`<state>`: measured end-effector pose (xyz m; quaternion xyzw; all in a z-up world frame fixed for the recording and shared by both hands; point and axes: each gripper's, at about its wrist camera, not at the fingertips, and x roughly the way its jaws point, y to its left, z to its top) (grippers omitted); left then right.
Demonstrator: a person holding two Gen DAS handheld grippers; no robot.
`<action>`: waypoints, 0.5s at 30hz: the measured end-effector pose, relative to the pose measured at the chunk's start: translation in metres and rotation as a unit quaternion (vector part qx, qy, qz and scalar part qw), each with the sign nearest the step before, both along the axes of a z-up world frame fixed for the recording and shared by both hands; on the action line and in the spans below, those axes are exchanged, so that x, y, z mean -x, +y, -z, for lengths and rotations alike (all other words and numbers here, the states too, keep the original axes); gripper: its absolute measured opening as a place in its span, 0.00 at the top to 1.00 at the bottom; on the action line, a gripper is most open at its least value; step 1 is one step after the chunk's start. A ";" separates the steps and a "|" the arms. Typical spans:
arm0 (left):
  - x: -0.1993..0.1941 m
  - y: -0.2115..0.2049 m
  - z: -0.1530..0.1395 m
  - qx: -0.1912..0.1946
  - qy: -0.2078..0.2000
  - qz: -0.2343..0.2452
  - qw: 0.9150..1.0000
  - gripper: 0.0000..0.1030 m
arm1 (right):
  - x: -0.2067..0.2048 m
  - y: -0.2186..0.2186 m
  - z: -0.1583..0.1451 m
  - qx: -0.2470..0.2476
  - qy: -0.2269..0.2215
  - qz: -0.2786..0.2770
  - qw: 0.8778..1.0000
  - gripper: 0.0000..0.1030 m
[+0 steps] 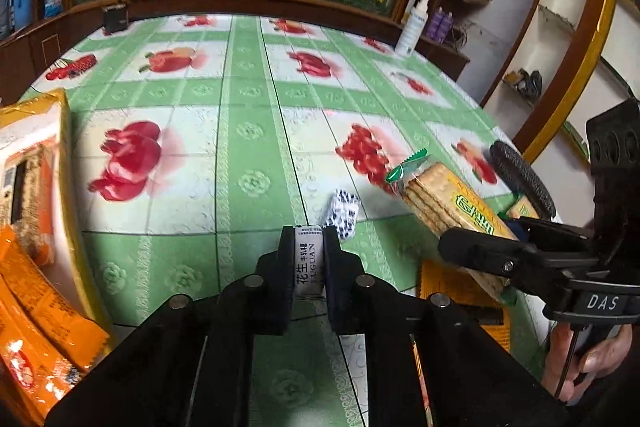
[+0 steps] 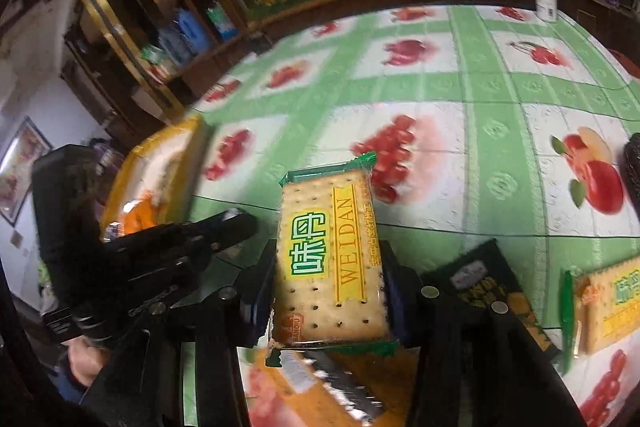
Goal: Organize snacks
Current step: 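Carry the biscuit pack to the tray with right tool while left tool carries the candy there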
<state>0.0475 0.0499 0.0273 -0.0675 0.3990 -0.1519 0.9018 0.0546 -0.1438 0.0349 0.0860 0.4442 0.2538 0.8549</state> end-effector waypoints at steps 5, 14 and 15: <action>0.004 0.001 -0.008 -0.012 -0.030 -0.013 0.999 0.90 | 0.002 0.007 -0.007 -0.019 -0.013 -0.003 1.000 0.54; 0.006 -0.003 -0.013 -0.038 -0.053 -0.018 0.998 0.90 | 0.002 0.012 -0.006 -0.022 -0.014 -0.005 1.000 0.54; 0.007 -0.003 -0.014 -0.039 -0.055 -0.019 0.998 0.90 | 0.001 0.014 -0.005 -0.022 -0.012 -0.007 1.000 0.54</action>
